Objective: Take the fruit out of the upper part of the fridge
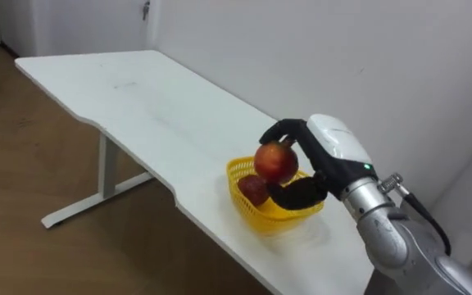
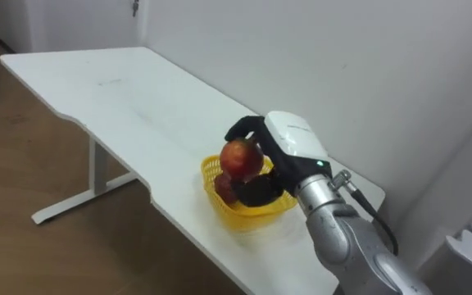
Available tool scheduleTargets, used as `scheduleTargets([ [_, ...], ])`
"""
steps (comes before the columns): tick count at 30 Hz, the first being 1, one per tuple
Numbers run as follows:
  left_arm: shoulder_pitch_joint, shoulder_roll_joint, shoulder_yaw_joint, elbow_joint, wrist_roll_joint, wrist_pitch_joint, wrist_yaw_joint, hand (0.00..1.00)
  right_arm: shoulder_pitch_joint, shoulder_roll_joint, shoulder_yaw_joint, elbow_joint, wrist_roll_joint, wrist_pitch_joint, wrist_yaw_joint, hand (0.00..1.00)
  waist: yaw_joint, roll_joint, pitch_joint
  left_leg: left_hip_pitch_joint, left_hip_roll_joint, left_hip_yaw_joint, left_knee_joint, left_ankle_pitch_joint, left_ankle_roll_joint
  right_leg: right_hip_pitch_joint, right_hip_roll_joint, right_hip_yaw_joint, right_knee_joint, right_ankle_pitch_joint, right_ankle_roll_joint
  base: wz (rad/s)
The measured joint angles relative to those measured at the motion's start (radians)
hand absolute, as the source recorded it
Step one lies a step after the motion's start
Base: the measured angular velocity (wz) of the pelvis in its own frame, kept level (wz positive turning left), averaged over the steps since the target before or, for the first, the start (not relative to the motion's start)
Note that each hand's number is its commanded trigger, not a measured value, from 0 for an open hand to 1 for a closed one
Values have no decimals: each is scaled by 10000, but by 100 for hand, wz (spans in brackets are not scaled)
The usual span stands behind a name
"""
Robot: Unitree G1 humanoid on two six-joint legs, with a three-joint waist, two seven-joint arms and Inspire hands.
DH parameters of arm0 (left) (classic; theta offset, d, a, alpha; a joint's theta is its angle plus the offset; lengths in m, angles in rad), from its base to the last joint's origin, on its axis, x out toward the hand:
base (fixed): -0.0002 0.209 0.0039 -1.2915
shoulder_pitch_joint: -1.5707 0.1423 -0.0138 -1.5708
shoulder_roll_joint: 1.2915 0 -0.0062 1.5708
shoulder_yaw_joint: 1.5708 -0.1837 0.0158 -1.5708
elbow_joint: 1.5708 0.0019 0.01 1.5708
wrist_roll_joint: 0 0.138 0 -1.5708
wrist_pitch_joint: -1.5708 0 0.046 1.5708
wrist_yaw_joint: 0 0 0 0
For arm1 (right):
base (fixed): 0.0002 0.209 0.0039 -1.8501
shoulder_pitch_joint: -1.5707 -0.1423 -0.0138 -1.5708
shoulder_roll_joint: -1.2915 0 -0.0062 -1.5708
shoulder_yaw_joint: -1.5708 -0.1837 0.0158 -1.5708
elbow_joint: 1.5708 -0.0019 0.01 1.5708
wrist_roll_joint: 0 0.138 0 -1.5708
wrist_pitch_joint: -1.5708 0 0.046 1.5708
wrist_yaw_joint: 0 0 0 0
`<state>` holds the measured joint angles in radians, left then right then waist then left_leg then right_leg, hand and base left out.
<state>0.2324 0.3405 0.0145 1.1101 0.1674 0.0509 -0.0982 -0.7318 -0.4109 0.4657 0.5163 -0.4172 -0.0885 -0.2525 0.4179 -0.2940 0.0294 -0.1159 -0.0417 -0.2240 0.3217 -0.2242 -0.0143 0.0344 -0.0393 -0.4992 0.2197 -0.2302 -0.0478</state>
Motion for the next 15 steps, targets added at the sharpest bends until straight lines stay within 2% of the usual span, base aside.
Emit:
scheduleTargets([
  [10, 62, 5, 24, -153, 3, 363, 232, 0, 0, -99, 63, 66, 600, 478, -194, 100, -12, -76, -52, -35, -49, -140, -28, -2, 12, 14, -59, -225, 41, -30, 53, 6],
  [14, 149, 3, 199, -314, 22, 419, 231, 0, -4, -424, 59, 35, 601, 630, -194, 100, -33, -87, -61, -63, -47, -128, 0, -20, 32, 10, -62, -216, 57, -28, 56, 0],
  [15, 164, 11, 233, -316, 18, 456, 229, 0, -29, -552, 58, 36, 600, 706, -207, 83, -22, -71, -48, -50, -49, -116, 3, -21, 35, 17, -67, -200, 63, -27, 58, 0],
])
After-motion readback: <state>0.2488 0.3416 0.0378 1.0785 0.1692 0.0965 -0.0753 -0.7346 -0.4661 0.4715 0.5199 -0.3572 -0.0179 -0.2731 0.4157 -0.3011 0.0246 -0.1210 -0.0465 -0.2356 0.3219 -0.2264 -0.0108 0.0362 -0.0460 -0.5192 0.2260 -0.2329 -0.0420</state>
